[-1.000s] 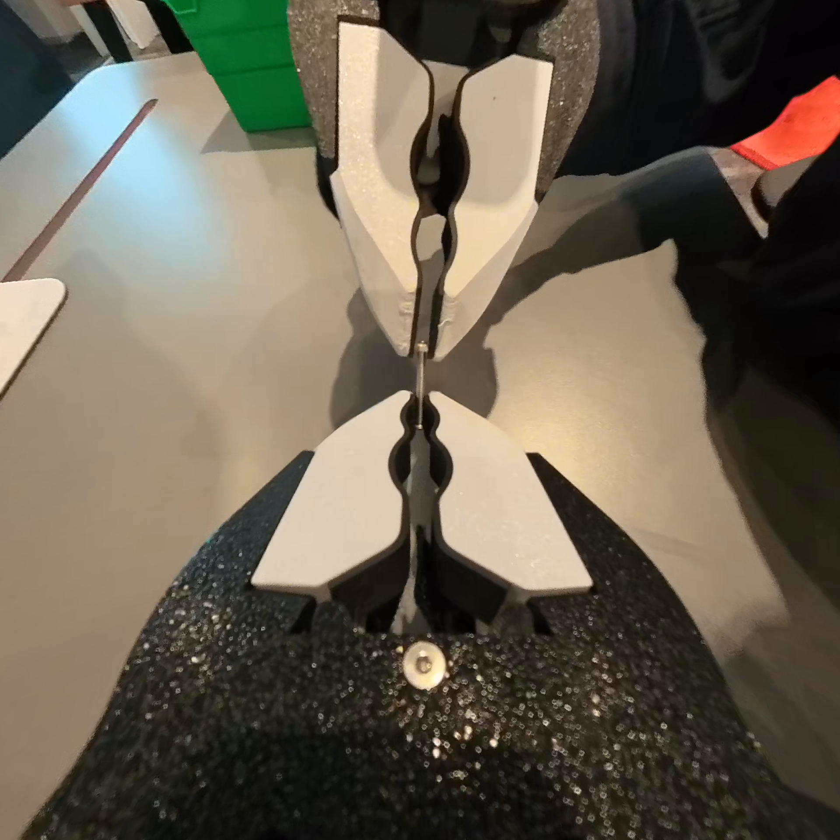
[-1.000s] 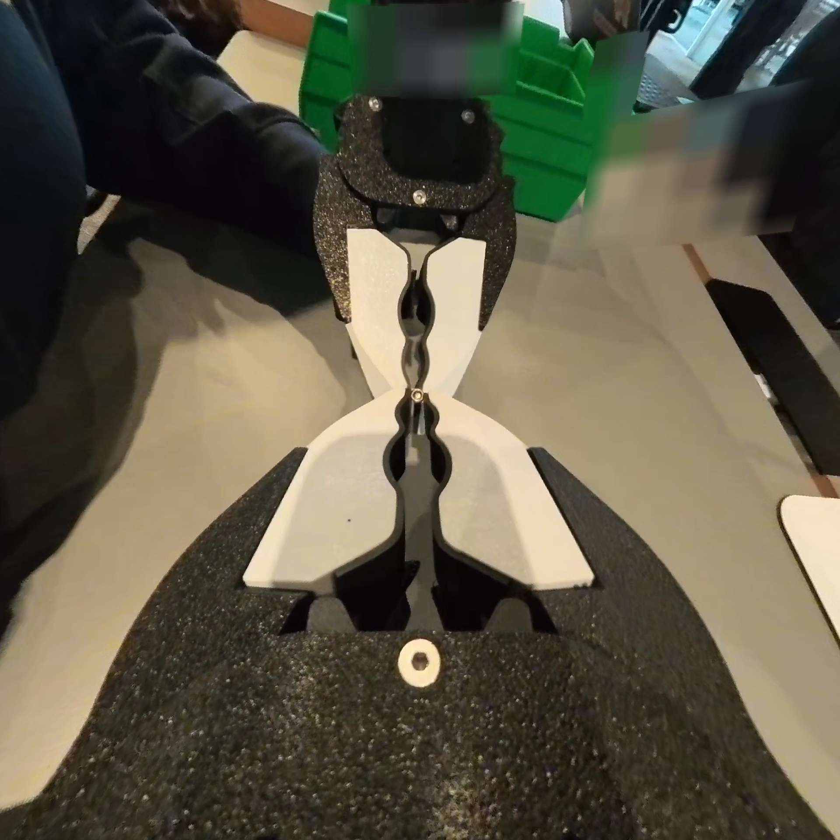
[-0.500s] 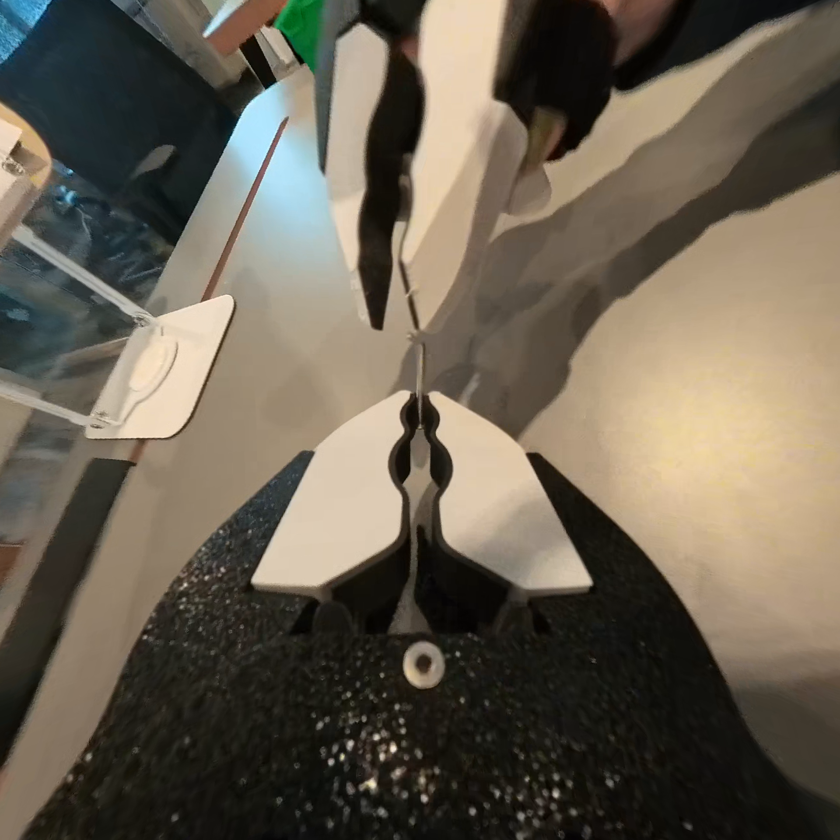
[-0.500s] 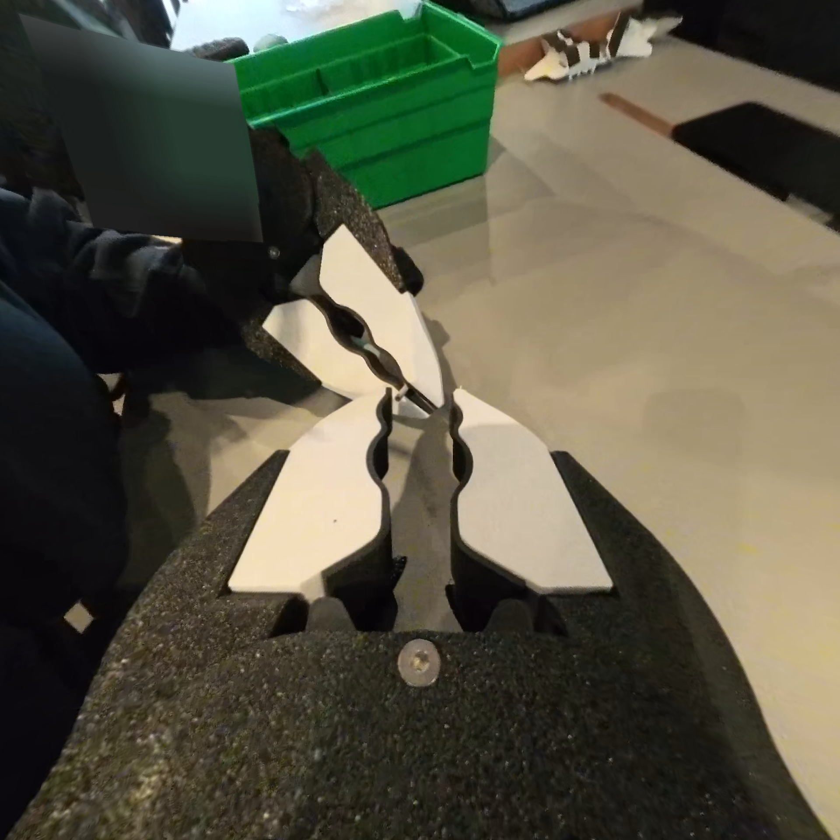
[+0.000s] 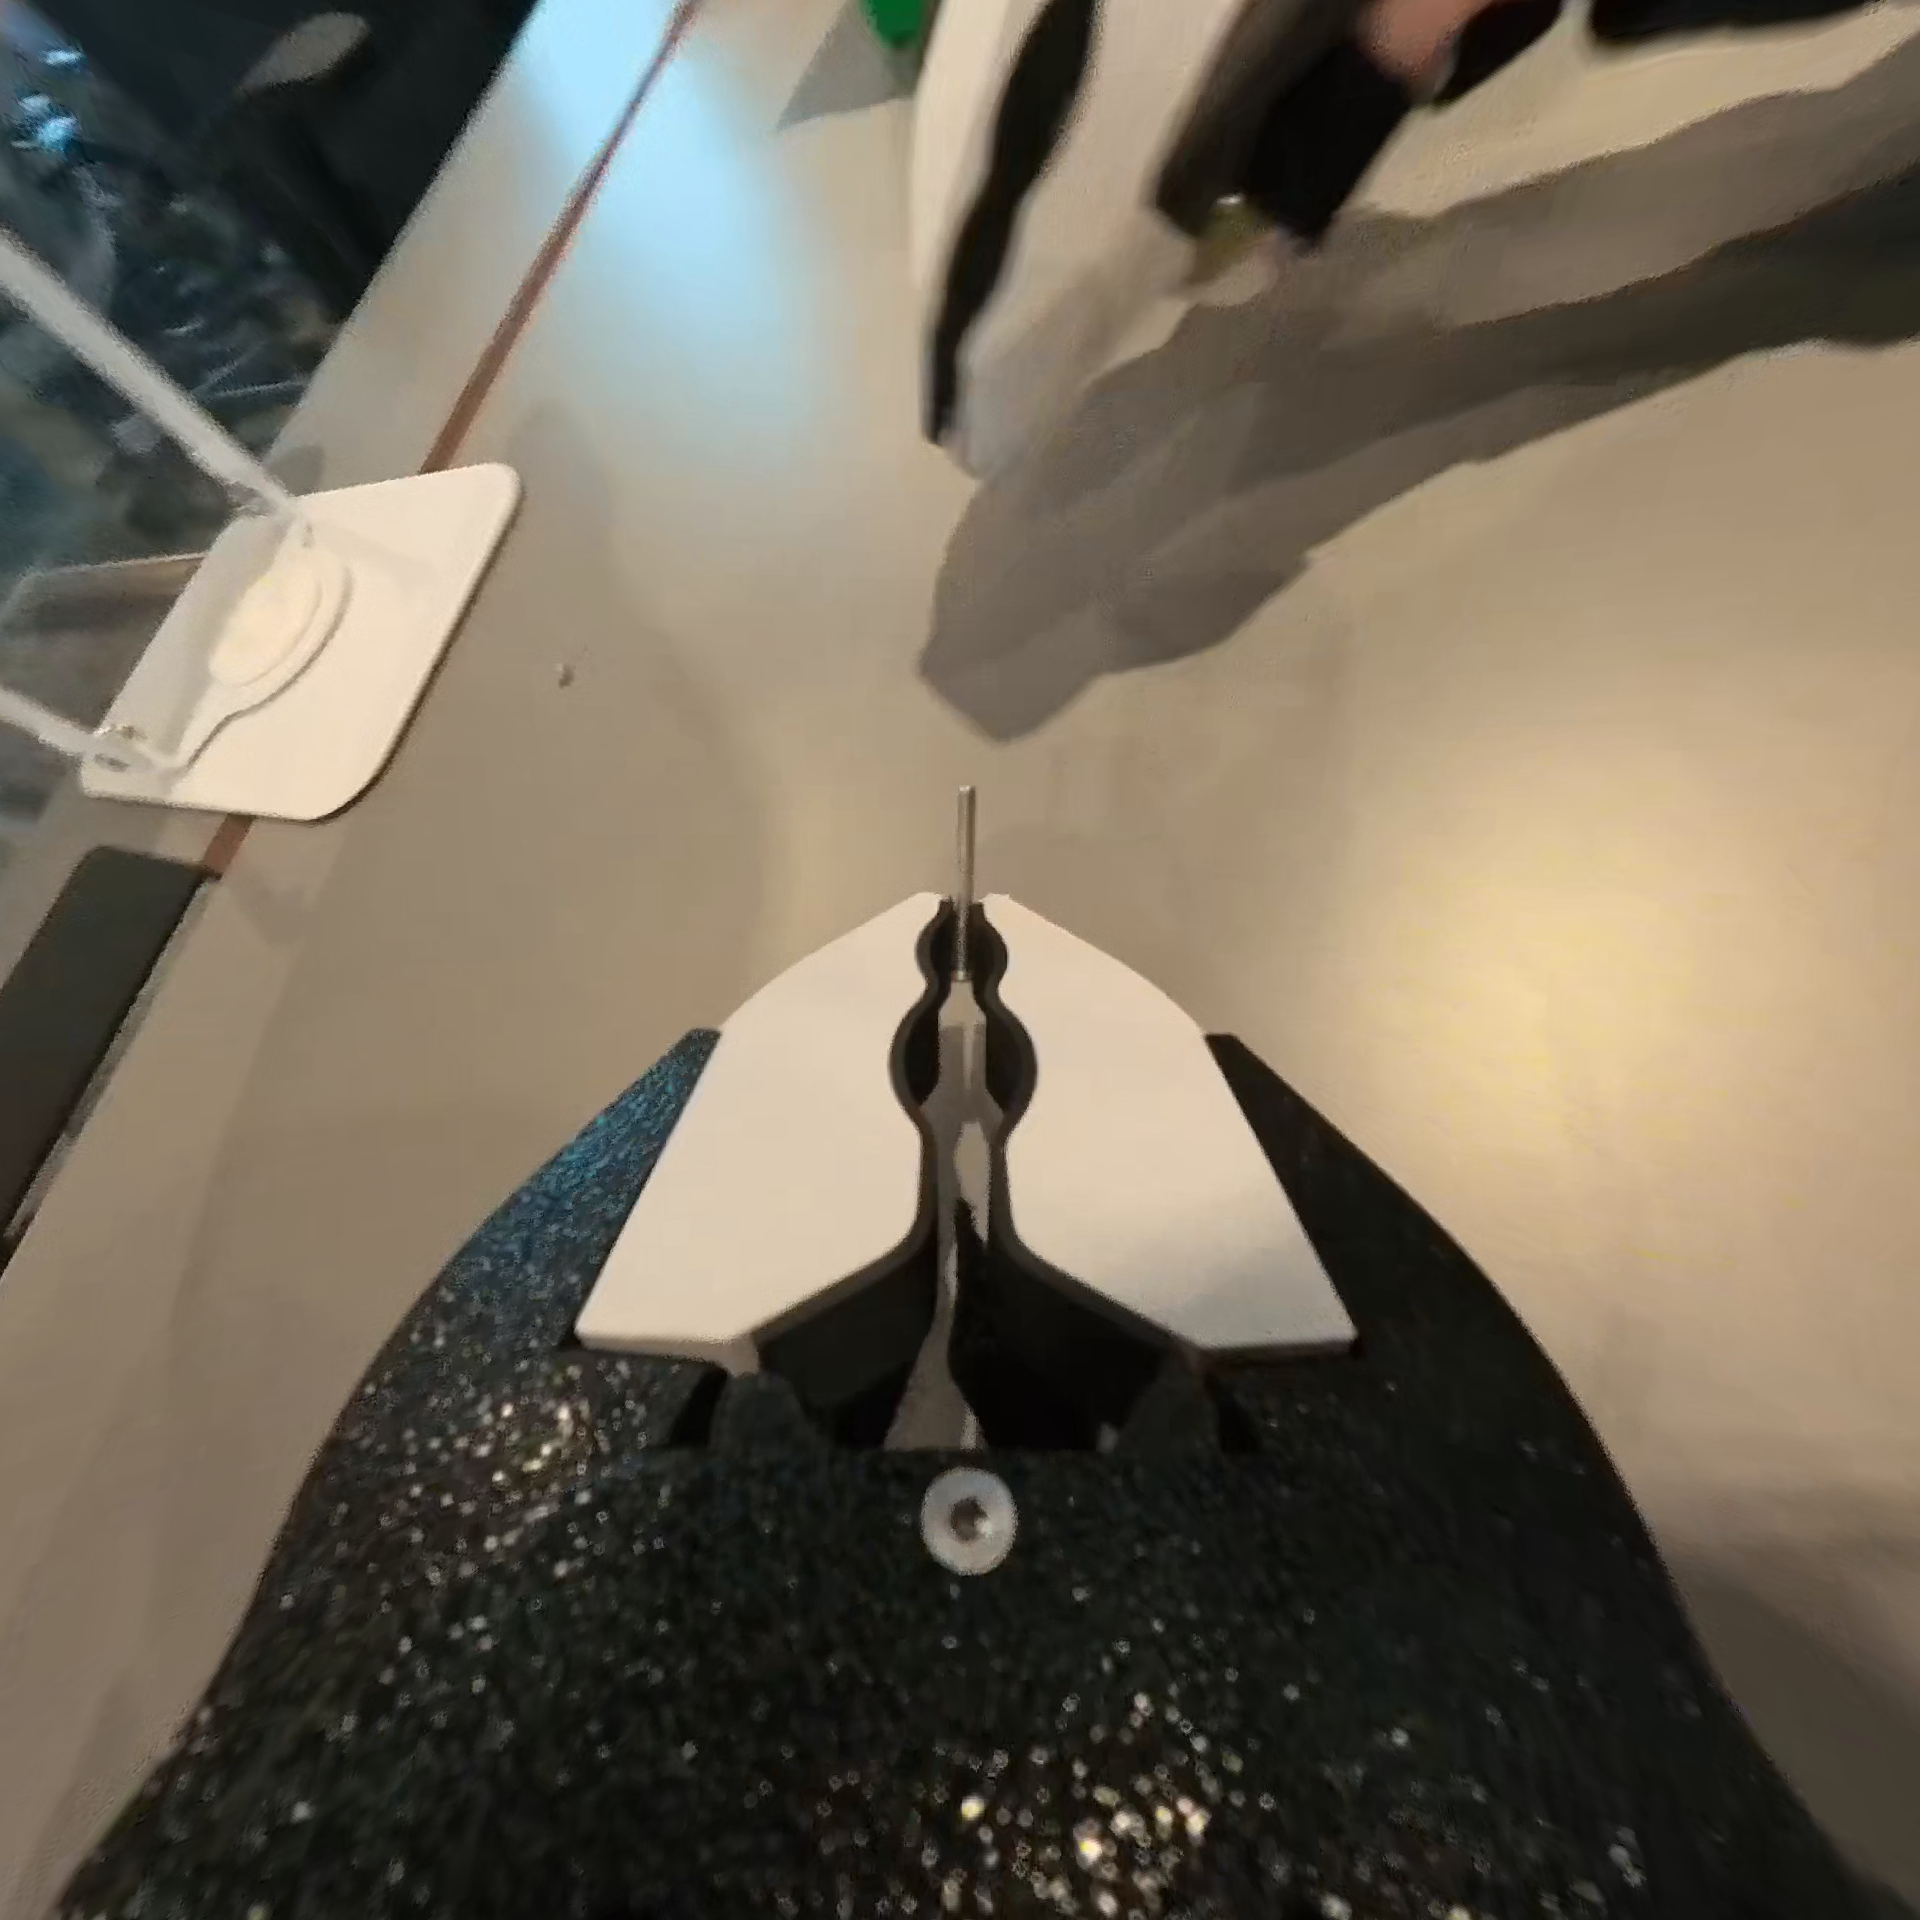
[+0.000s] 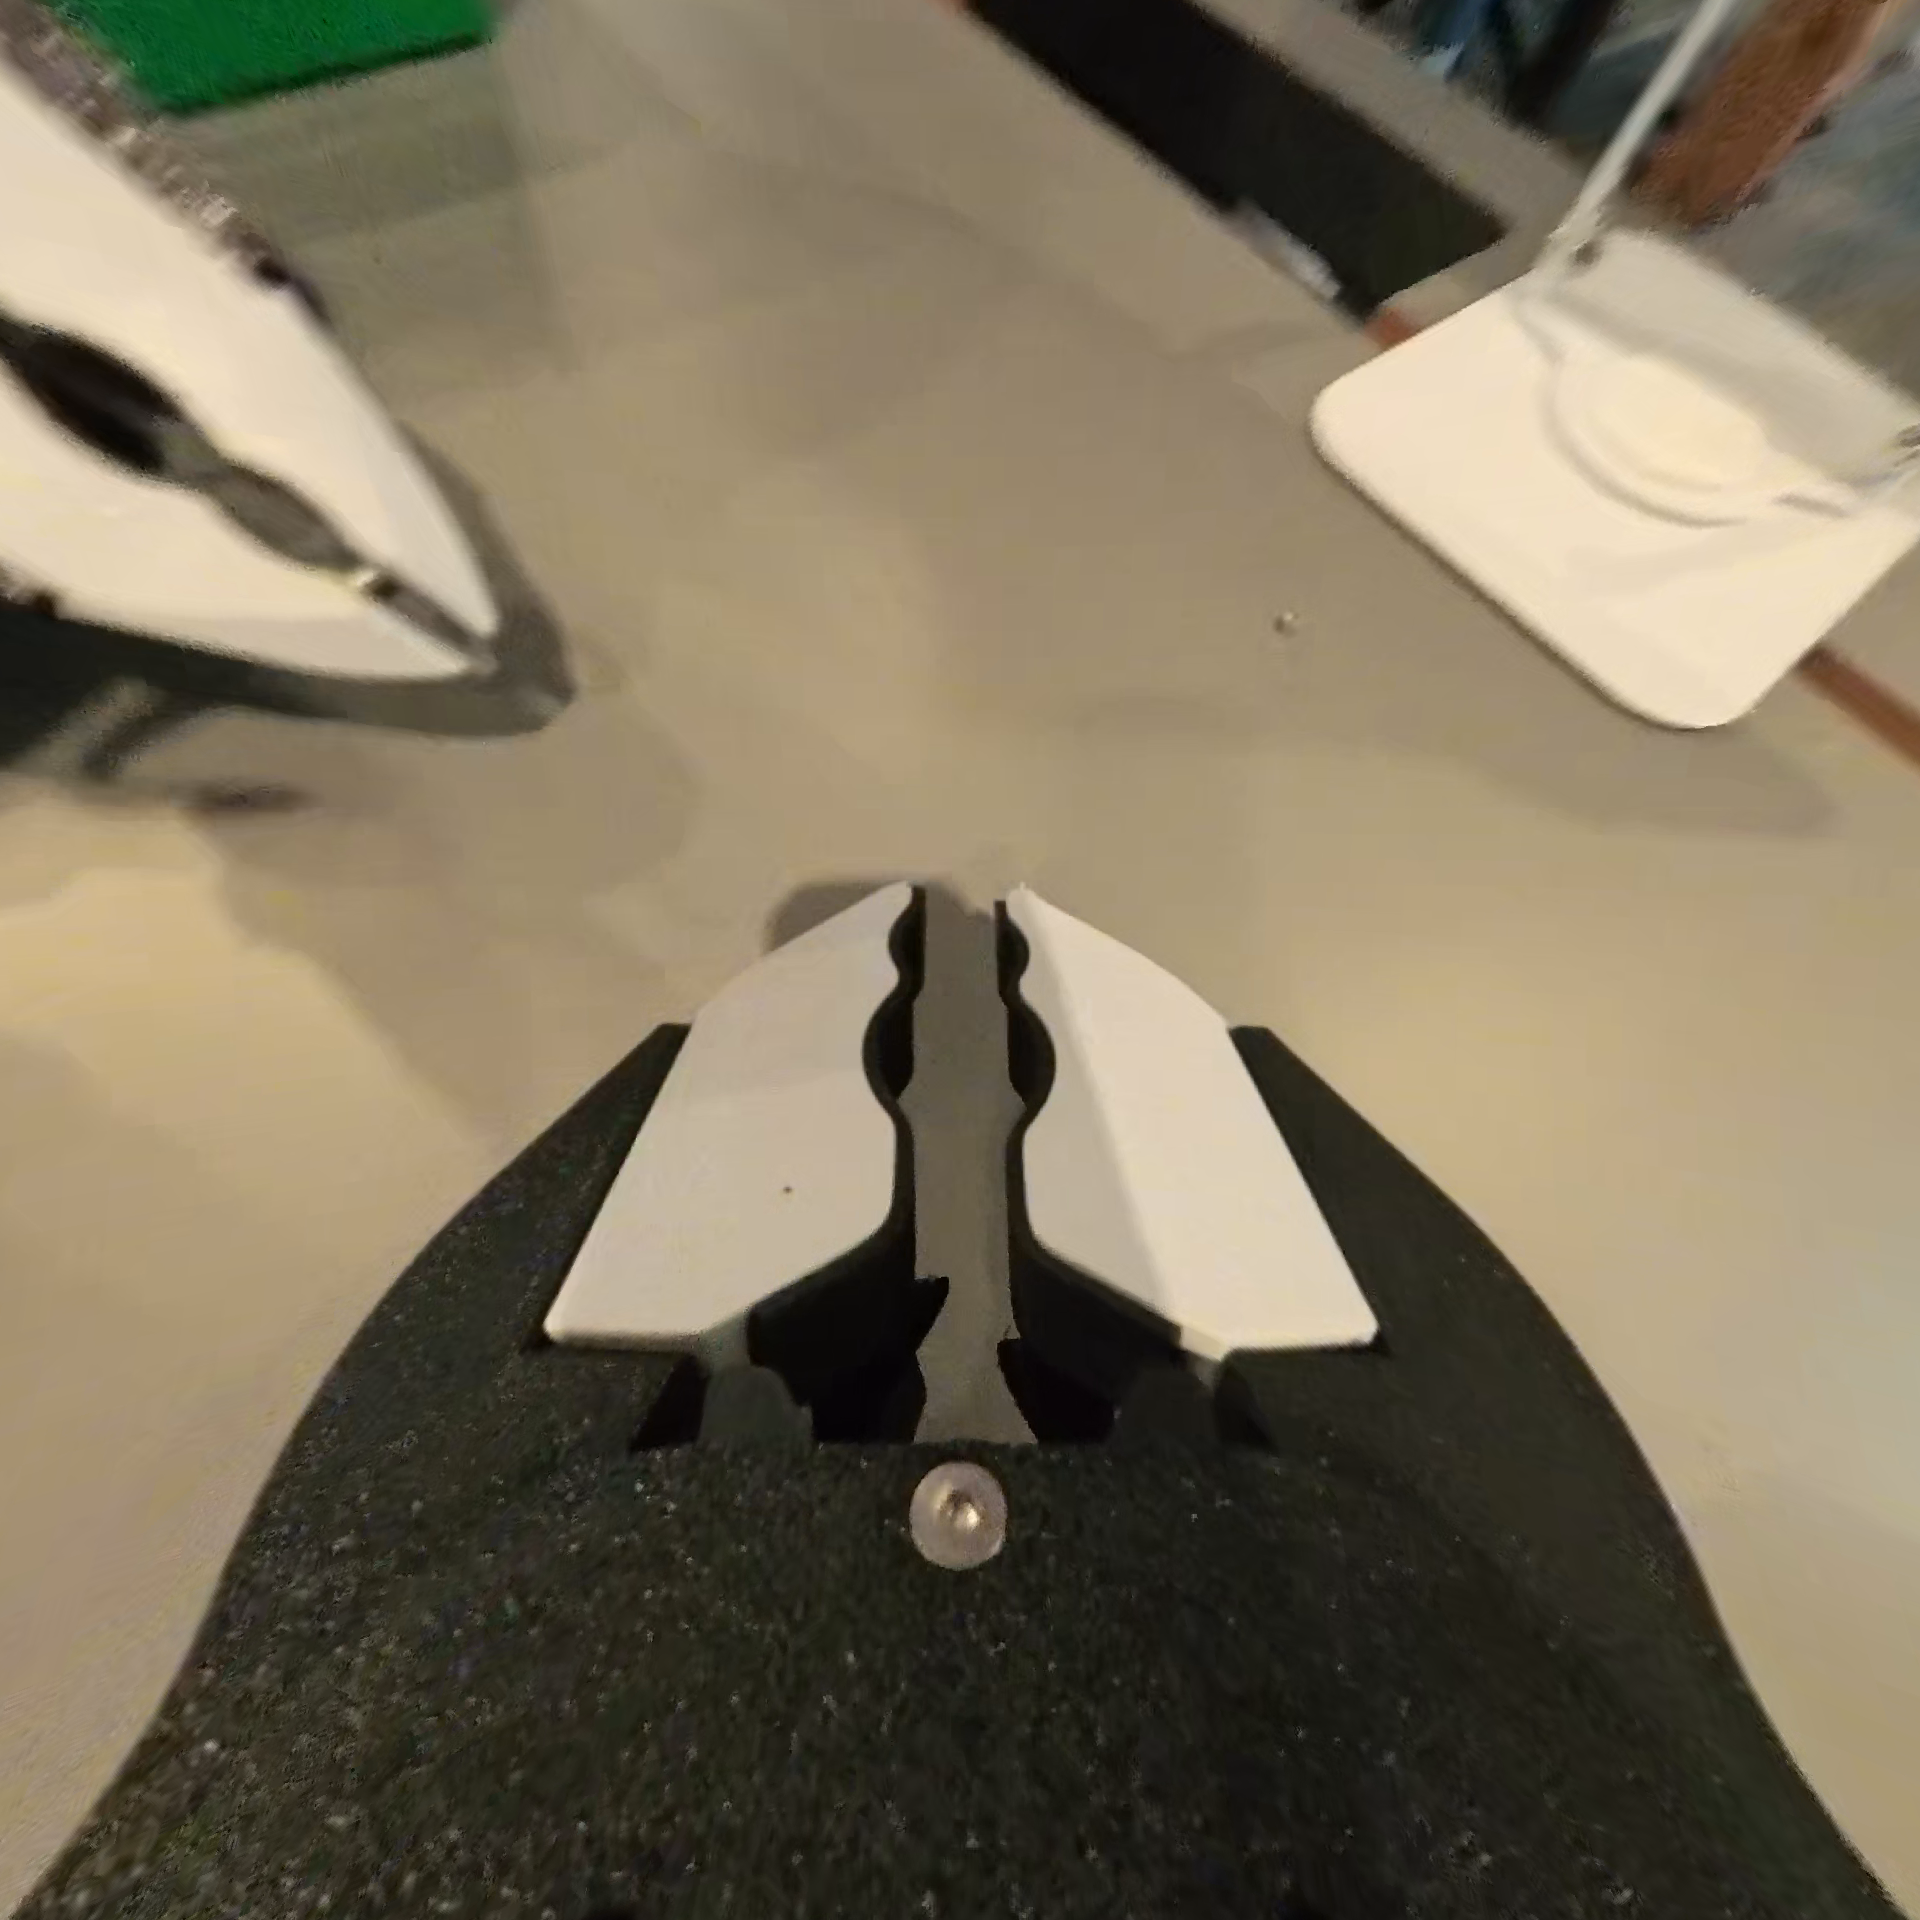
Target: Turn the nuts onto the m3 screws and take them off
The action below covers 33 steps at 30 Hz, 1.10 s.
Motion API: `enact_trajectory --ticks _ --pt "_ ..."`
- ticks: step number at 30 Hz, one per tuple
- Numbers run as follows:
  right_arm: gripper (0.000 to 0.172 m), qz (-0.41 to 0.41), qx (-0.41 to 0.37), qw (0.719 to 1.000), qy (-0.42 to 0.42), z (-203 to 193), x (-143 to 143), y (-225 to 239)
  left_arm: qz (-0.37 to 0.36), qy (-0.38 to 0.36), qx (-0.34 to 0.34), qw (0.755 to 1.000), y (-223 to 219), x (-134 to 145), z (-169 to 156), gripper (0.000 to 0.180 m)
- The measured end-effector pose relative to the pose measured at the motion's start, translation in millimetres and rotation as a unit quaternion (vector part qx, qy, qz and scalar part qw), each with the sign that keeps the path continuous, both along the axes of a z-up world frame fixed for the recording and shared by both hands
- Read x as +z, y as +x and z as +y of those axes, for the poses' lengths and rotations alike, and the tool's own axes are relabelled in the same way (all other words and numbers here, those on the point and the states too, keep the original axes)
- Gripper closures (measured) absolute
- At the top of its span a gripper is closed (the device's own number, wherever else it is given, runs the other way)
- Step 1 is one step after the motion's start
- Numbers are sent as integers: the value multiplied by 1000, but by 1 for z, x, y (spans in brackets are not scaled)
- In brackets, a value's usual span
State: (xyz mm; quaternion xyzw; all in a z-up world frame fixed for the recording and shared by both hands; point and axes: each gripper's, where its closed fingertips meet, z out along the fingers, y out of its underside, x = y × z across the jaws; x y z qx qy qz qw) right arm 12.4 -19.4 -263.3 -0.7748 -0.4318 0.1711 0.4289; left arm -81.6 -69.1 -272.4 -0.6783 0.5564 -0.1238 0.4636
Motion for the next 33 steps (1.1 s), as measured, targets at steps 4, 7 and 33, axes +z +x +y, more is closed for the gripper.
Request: enact_trajectory --ticks 4,7,33 --pt "158 17 -18 999 28 70 2 -14 -30 11 41 999 -8 7 11 178" --pt "155 -12 -35 999 19 123 -14 -24 -63 21 68 995 -17 15 19 178" --pt "172 -72 -80 990 -87 198 -47 -35 -119 -15 86 989 -30 19 28 178"
